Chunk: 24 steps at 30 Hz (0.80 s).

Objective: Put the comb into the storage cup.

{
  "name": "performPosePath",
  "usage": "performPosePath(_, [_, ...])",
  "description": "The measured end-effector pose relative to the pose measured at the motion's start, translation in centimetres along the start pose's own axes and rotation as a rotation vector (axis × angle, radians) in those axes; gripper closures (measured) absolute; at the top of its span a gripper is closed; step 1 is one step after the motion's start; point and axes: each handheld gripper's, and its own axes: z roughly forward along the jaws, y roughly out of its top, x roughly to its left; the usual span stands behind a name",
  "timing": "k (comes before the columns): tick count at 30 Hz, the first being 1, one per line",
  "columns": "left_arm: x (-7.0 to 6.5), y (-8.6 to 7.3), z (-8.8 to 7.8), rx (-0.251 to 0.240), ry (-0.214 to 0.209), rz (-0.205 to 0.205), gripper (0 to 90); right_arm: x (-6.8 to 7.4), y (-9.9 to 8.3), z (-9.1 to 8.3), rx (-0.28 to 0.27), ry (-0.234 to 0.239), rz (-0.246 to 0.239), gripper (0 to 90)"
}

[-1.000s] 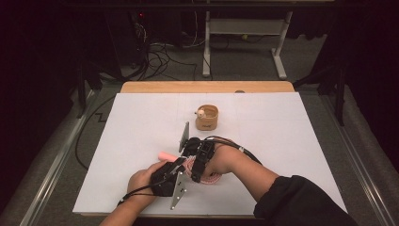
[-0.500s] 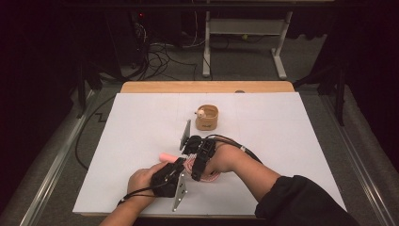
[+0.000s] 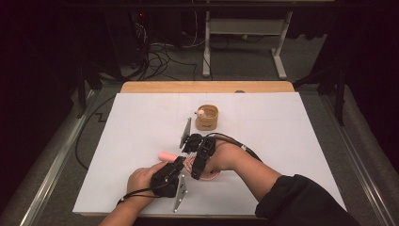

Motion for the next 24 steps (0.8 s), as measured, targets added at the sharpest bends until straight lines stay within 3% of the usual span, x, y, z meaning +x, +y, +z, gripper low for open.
performPosePath(5, [0.09,0.0,0.01,-0.003,-0.004,-0.007,79.5,-0.12,-0.02,-0.14,-0.004,0.006,0.002,19.6])
performPosePath(12, [0.05,0.07,0.03,0.01,0.022,0.007,79.7,-0.18,0.05,-0.17,-0.013,0.004,0.006,19.3])
performPosePath(13, [0.3,0.1,-0.15,0.035,0.021,0.034,79.7,-0.2,0.07,-0.19,-0.016,0.001,0.005,18.8])
performPosePath(19, [0.2,0.09,-0.1,0.031,0.02,0.029,80.0,0.0,0.09,-0.36,-0.026,-0.024,0.004,10.3])
performPosePath(20, [0.03,0.06,0.05,0.007,0.021,0.001,80.0,0.02,0.08,-0.37,-0.021,-0.029,0.0,8.3])
performPosePath(21, [0.23,0.08,-0.13,0.032,0.021,0.029,80.0,0.04,0.08,-0.39,-0.018,-0.033,-0.001,6.5])
performPosePath(22, [0.26,0.08,-0.15,0.033,0.022,0.027,80.0,0.05,0.06,-0.4,-0.019,-0.033,0.0,4.6])
performPosePath(23, [0.14,0.04,-0.02,0.01,0.024,-0.001,80.0,0.07,0.05,-0.41,-0.018,-0.037,0.001,2.6])
performPosePath(24, [0.16,0.03,-0.03,0.01,0.024,-0.002,80.1,0.14,0.02,-0.38,-0.019,-0.04,0.005,0.3])
